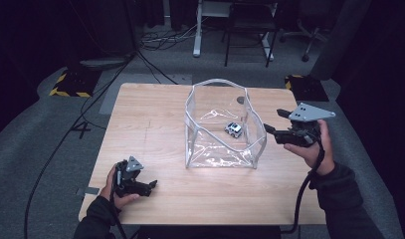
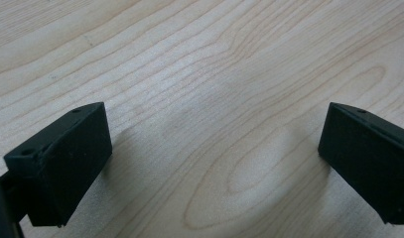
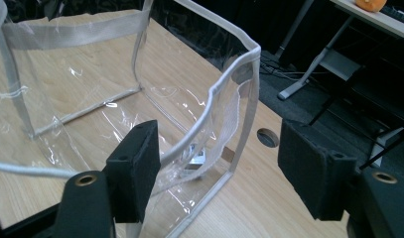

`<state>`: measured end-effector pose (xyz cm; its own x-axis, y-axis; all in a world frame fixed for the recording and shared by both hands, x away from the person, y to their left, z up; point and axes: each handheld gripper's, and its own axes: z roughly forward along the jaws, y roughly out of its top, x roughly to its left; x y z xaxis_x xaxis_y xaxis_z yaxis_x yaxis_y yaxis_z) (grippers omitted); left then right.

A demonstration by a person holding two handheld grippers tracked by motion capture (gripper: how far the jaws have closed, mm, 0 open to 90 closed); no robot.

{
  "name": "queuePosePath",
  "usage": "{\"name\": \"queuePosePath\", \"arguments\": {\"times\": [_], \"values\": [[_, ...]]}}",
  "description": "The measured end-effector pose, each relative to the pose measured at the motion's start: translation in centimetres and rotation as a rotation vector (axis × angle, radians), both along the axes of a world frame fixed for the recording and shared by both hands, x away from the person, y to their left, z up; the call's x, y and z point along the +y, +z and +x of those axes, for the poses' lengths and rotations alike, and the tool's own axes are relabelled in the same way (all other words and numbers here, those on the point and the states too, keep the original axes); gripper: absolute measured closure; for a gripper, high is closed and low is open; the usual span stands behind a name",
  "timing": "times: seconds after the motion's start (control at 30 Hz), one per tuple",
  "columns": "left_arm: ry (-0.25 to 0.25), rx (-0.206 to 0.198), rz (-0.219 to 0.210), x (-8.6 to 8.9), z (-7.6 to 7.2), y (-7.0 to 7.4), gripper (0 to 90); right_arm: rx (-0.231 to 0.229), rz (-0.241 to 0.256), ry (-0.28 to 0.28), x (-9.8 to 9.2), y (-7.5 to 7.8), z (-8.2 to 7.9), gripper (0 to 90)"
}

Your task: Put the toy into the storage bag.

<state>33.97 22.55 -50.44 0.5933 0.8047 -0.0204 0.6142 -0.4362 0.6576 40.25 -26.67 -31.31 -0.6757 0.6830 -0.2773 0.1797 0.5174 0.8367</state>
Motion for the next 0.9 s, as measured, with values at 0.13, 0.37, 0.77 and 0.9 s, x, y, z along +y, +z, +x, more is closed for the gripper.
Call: {"name": "queuePosePath", "arguments": {"times": [0.13,0.37,0.77,0.9], "values": [[-0.002,0.001,0.001,0.0,0.0,0.0,0.4,0.002,-0.004,-0.007,-0.7,-0.4,-0.1,33.4],[-0.001,0.001,0.001,0.0,0.0,0.0,0.5,0.003,0.02,-0.031,-1.9,-0.8,-0.6,33.4],[-0.002,0.001,0.002,0.0,0.0,0.0,0.4,0.019,0.028,-0.028,-3.2,-2.2,-1.0,32.6],[-0.002,0.001,0.001,0.0,0.0,0.0,0.4,0.024,0.024,-0.027,-3.4,-2.8,-1.1,32.2]]}}
